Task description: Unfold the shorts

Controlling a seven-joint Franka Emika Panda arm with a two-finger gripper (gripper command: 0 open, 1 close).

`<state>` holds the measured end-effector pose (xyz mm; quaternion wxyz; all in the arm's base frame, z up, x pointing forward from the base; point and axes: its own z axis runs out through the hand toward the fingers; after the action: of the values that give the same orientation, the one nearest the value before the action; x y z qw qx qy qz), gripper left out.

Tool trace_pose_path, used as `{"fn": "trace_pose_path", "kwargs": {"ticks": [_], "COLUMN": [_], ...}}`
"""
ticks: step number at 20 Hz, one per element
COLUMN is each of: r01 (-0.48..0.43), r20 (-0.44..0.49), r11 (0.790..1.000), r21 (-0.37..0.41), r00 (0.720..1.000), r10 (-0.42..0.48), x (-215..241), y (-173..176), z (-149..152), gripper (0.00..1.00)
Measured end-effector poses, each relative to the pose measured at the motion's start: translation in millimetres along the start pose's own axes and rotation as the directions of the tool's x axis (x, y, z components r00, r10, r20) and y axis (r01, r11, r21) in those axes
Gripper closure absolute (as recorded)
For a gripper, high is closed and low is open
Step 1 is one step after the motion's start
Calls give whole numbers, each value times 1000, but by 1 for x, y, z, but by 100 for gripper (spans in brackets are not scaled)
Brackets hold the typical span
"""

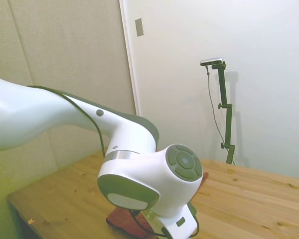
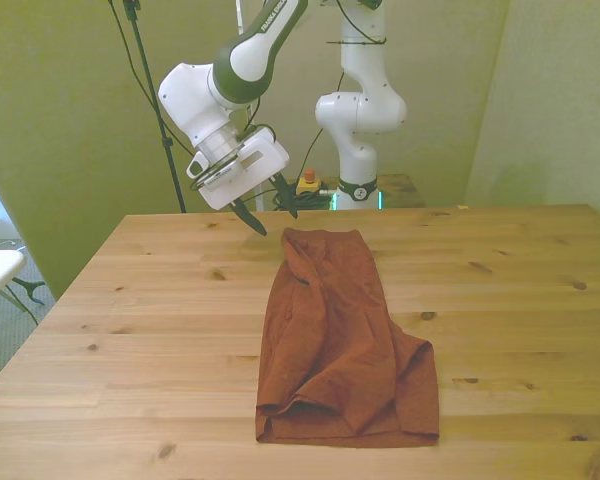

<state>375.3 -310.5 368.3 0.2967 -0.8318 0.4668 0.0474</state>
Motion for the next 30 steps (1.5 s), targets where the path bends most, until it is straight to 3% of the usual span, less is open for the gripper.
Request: {"fn": "trace_pose_path", "kwargs": {"ticks": [6, 7, 20, 30], "r01": [48, 54, 77, 67], "r20": [81, 87, 124, 123], "r11": [999, 999, 997, 998], "r21": [0, -2, -19, -19], "r00": [996, 995, 989, 990], "r10": [-47, -54, -74, -64], "x": [-2, -3, -2, 1], "y": [-16, -19, -34, -30], "z": [27, 29, 51, 51], "gripper": [0, 100, 100, 100]}}
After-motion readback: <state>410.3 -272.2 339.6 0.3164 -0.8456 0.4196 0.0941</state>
